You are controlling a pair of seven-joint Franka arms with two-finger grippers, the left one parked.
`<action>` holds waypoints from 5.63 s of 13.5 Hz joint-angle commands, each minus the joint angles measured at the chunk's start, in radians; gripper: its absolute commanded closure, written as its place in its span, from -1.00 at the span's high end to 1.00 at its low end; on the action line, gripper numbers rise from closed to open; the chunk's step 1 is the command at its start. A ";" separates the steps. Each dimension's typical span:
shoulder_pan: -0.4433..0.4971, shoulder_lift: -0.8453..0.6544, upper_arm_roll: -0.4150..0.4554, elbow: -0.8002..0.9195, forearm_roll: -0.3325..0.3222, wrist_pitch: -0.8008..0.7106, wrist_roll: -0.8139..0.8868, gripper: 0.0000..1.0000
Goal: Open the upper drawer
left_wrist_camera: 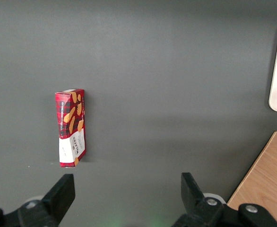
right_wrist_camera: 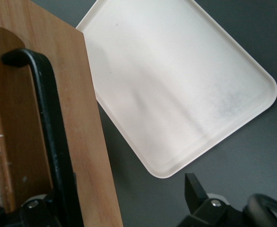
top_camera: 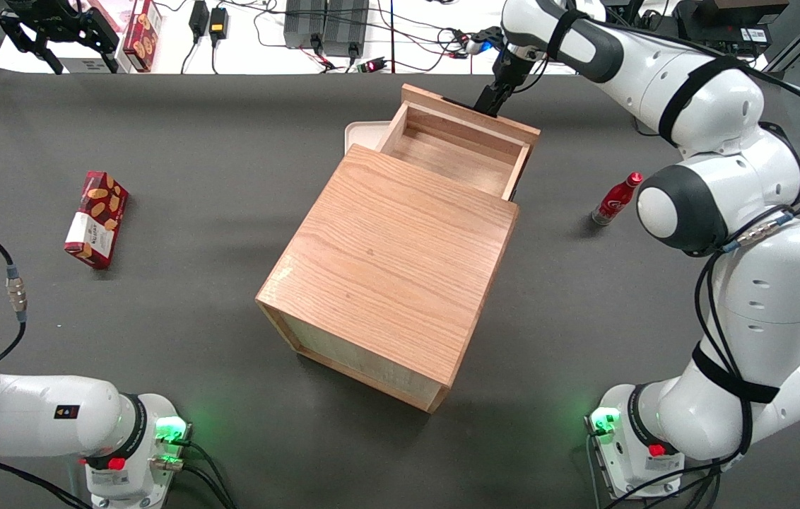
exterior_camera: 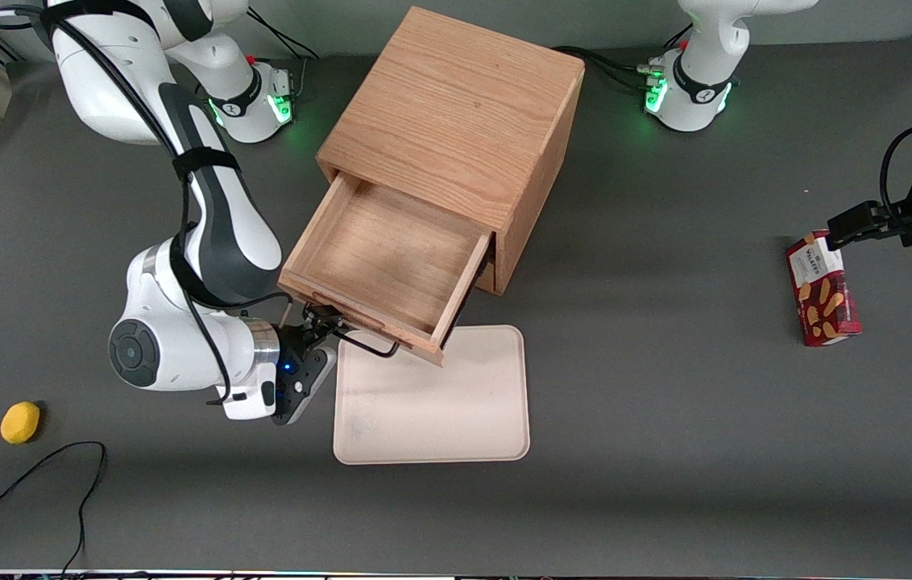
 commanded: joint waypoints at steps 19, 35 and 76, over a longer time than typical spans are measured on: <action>-0.048 0.071 0.007 0.151 0.025 -0.007 -0.026 1.00; -0.069 0.086 0.007 0.182 0.025 -0.017 -0.021 1.00; -0.076 -0.704 -0.201 -0.451 -0.414 -0.308 0.813 1.00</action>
